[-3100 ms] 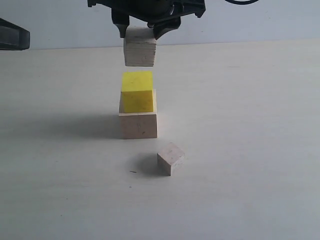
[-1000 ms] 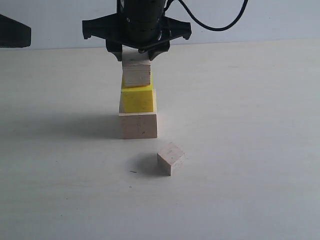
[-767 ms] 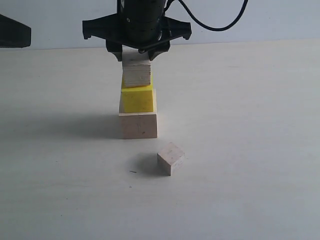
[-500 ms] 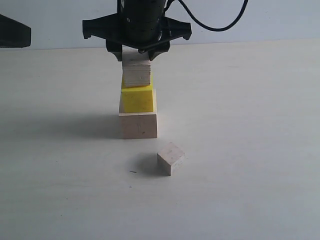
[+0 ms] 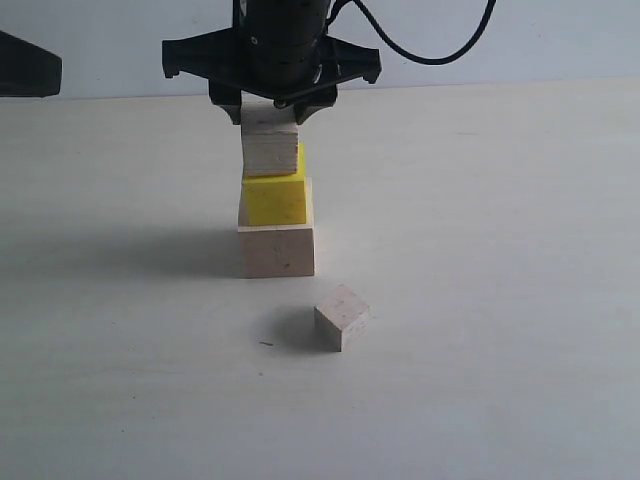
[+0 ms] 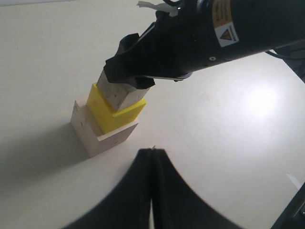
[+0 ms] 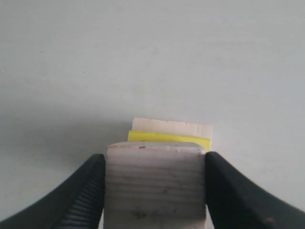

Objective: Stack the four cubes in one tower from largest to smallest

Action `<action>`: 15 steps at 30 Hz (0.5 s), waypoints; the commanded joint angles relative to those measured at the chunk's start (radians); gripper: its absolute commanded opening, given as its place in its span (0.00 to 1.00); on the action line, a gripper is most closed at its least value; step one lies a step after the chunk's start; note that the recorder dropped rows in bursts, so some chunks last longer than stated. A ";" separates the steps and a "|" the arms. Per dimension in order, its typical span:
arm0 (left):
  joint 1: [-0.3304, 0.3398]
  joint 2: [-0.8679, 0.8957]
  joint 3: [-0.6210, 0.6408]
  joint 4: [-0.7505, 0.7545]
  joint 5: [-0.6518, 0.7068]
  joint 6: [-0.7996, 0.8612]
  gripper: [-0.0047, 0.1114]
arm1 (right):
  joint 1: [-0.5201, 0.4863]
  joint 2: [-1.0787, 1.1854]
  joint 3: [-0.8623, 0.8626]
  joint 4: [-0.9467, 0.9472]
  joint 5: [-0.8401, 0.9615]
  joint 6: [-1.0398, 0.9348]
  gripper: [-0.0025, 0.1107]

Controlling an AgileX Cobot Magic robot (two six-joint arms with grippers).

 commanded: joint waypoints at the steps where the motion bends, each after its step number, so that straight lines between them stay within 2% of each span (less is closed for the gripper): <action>1: -0.006 -0.006 0.005 0.001 0.003 -0.007 0.04 | -0.001 -0.004 -0.006 -0.012 -0.007 0.005 0.33; 15: -0.006 -0.006 0.005 0.001 0.003 -0.007 0.04 | -0.001 -0.004 -0.006 -0.035 -0.006 0.005 0.36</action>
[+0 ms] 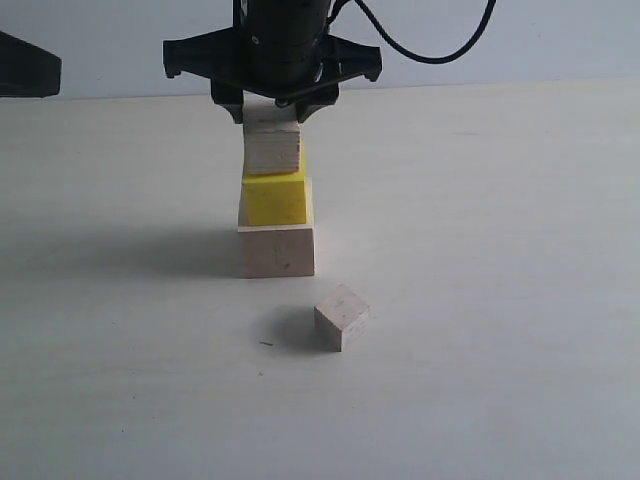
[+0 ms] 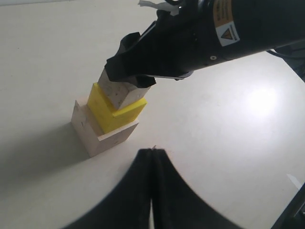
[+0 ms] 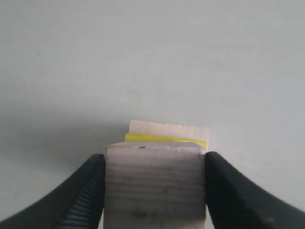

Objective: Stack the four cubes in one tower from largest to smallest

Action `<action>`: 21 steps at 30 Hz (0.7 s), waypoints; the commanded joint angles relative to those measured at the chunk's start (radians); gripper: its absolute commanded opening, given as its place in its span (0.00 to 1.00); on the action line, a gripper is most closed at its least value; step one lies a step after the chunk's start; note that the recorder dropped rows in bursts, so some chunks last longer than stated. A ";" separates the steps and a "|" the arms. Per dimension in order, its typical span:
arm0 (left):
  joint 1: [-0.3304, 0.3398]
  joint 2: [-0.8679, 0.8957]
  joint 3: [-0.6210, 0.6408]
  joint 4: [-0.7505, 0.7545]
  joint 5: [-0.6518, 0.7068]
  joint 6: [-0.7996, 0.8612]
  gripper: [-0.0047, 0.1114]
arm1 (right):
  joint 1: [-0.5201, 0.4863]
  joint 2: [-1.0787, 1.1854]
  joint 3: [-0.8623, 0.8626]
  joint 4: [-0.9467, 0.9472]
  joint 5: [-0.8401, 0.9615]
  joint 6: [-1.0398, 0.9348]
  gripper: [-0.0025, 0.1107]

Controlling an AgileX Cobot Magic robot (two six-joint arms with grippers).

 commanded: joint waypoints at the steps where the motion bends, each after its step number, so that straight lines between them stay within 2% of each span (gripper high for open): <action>1: -0.006 -0.006 0.005 -0.001 0.003 -0.004 0.04 | -0.001 -0.004 -0.006 -0.021 -0.006 0.005 0.36; 21: -0.006 -0.006 0.005 0.003 0.003 -0.007 0.04 | -0.001 -0.004 -0.006 -0.013 0.021 0.005 0.36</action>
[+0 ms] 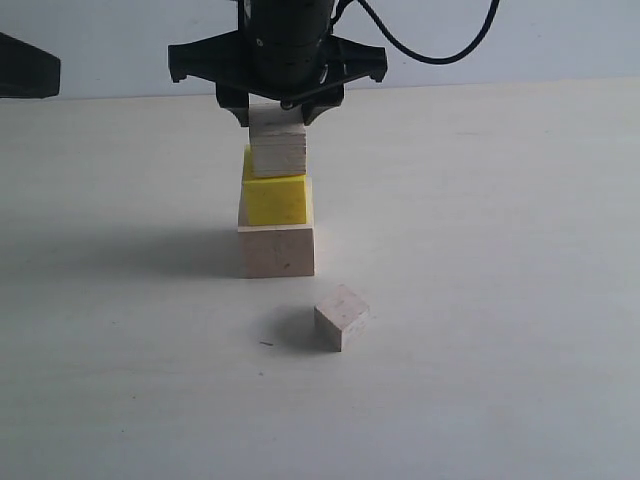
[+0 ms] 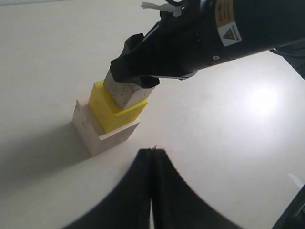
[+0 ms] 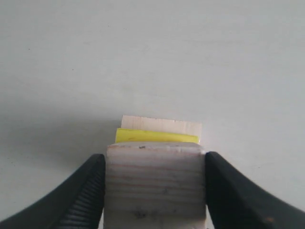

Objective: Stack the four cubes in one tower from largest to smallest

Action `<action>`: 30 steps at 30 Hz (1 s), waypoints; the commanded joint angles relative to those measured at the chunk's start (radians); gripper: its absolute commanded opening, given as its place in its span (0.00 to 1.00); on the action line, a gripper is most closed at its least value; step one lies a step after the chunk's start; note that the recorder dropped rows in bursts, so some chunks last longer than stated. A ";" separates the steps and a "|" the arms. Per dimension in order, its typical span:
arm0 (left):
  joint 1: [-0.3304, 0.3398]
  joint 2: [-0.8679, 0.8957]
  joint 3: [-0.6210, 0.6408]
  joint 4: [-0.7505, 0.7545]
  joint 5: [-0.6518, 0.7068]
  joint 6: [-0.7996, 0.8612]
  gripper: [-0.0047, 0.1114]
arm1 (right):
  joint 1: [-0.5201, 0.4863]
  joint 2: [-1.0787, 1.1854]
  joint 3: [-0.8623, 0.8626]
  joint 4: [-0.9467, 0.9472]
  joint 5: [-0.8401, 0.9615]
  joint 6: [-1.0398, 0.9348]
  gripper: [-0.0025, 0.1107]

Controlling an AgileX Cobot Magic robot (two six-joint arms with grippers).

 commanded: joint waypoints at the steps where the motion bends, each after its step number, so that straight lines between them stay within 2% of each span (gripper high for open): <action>1: -0.006 -0.006 0.005 0.000 0.003 -0.007 0.04 | -0.001 -0.004 -0.006 -0.006 -0.003 0.005 0.36; 30: -0.006 -0.006 0.005 0.005 0.001 -0.011 0.04 | -0.001 -0.004 -0.006 0.009 -0.023 0.002 0.36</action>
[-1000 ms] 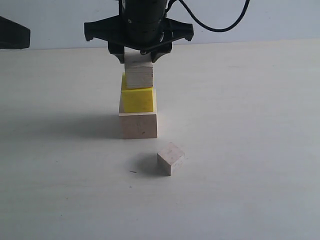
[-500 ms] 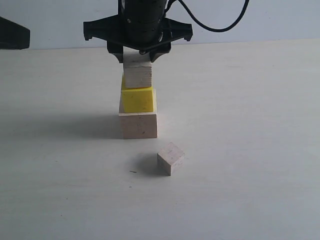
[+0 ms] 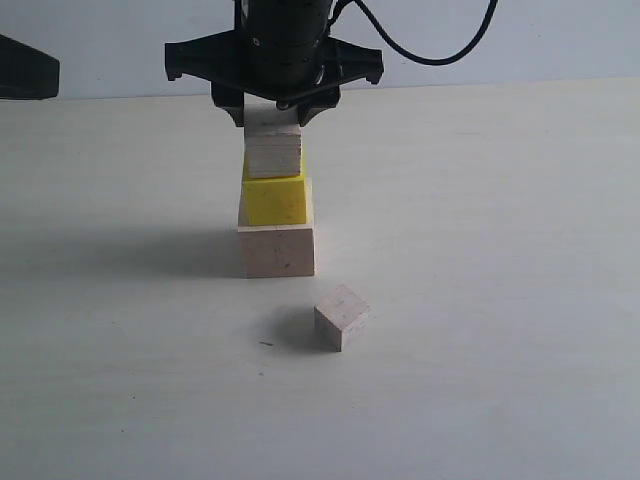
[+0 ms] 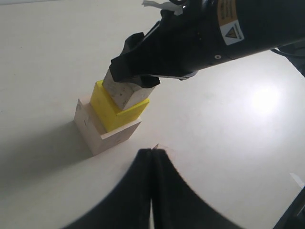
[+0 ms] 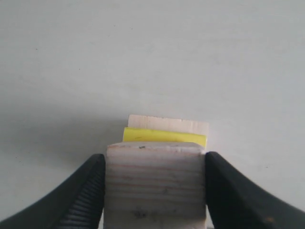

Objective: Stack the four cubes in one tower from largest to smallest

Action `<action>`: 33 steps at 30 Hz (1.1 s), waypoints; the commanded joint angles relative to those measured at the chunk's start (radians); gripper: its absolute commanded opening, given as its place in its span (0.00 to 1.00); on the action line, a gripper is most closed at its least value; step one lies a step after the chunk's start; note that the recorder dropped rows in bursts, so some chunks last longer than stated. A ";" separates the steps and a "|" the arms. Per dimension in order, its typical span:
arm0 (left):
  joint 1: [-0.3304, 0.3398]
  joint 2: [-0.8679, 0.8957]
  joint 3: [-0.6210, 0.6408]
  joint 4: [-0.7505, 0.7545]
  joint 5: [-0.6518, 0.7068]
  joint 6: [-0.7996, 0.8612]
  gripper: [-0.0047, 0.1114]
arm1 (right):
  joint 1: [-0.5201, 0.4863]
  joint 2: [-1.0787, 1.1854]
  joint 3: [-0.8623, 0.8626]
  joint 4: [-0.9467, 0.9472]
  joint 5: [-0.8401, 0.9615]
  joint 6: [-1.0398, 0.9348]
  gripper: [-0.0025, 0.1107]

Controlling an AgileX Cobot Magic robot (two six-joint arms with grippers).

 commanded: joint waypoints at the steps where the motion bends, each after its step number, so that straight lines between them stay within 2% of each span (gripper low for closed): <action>1: -0.006 -0.006 0.005 -0.004 0.001 -0.007 0.04 | -0.001 -0.004 -0.006 -0.008 -0.013 0.000 0.36; 25: -0.006 -0.006 0.005 -0.004 0.001 -0.007 0.04 | -0.001 -0.004 -0.006 -0.010 -0.013 0.000 0.36; 26: -0.006 -0.006 0.005 -0.004 0.001 -0.007 0.04 | -0.001 -0.004 -0.006 -0.010 -0.013 0.000 0.37; 30: -0.006 -0.006 0.005 -0.004 0.003 -0.007 0.04 | -0.001 -0.004 -0.006 -0.010 -0.015 0.002 0.52; 33: -0.006 -0.006 0.005 -0.004 0.003 -0.007 0.04 | -0.001 -0.004 -0.006 -0.010 -0.019 0.002 0.58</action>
